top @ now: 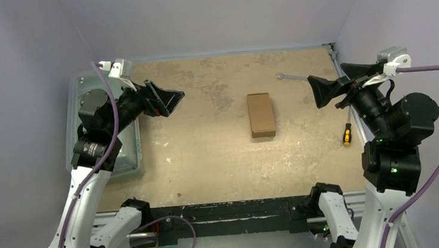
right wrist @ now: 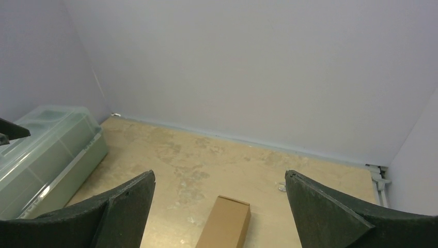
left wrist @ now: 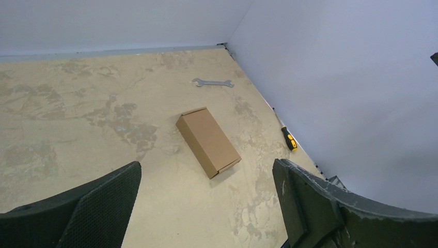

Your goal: Fold the paper box

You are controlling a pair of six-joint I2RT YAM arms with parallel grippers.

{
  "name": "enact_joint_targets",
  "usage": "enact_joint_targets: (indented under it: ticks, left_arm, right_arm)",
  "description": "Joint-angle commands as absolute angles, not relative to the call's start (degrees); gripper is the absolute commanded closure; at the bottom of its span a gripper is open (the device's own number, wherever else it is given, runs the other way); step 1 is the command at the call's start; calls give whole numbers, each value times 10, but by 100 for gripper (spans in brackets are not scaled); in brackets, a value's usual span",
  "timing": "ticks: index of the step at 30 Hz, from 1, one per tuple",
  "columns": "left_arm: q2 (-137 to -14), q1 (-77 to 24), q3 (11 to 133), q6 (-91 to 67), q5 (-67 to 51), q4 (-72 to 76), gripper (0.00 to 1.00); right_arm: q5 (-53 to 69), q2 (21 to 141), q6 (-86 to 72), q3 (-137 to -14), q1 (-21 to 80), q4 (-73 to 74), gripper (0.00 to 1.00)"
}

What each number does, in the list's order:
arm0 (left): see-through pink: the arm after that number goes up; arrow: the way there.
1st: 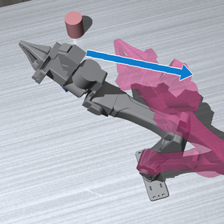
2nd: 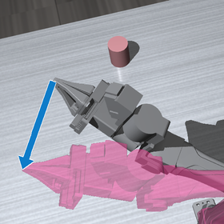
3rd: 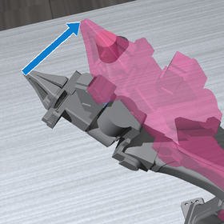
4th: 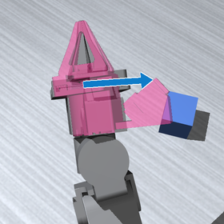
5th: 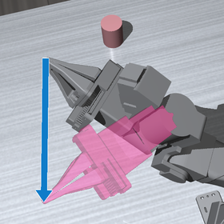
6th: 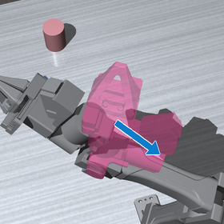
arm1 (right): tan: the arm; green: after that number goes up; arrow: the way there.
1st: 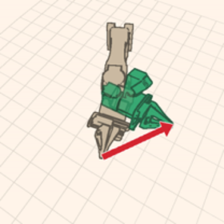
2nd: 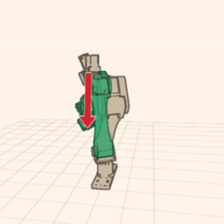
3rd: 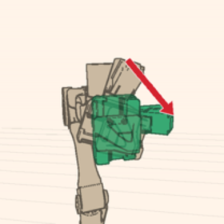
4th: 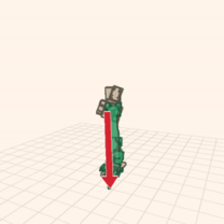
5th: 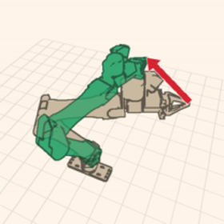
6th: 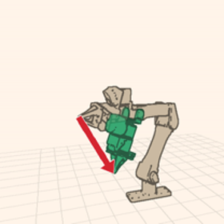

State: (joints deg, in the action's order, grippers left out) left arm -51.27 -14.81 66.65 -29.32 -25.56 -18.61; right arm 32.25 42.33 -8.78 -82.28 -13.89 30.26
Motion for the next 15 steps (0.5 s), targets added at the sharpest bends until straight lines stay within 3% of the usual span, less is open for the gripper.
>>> enact_joint_targets:
  ticks: [1, 15]
  left_arm:
    - [-517, -148, 696, -292, -259, -189, 1]
    - [-517, -148, 705, -286, -246, -222, 1]
  right_arm:
    - [300, 418, -79, -835, -140, 316, 1]
    - [315, 434, -12, -838, -140, 329, 1]
